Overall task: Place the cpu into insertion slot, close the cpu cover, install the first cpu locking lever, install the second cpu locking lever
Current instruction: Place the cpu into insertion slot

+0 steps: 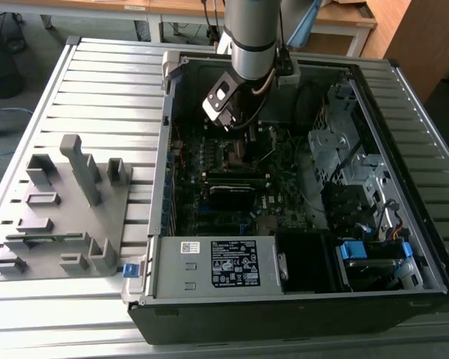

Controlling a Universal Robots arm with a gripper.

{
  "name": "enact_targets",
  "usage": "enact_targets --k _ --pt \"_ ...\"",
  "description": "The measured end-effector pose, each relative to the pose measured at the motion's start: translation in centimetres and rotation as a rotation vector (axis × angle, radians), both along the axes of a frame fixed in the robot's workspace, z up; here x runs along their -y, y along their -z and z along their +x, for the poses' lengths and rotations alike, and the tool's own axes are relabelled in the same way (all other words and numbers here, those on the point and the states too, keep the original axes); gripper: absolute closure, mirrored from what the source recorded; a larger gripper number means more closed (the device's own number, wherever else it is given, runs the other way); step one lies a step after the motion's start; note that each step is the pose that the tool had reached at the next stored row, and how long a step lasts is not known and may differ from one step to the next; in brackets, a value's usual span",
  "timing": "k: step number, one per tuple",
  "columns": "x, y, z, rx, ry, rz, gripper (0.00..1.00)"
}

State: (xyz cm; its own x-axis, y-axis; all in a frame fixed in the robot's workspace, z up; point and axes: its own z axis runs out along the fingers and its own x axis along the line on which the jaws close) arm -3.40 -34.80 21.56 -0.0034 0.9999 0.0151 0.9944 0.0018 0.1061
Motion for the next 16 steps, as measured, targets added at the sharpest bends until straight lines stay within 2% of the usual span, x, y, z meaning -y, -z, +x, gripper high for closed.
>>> enact_targets --k 3,9,16 --pt "-0.02 0.18 -0.5 0.0111 0.000 0.0001 0.46" --pt "-0.06 0.54 -1.0 0.0217 -0.001 0.0013 0.46" --pt "-0.09 0.96 -1.6 0.0276 -0.001 0.0021 0.46"
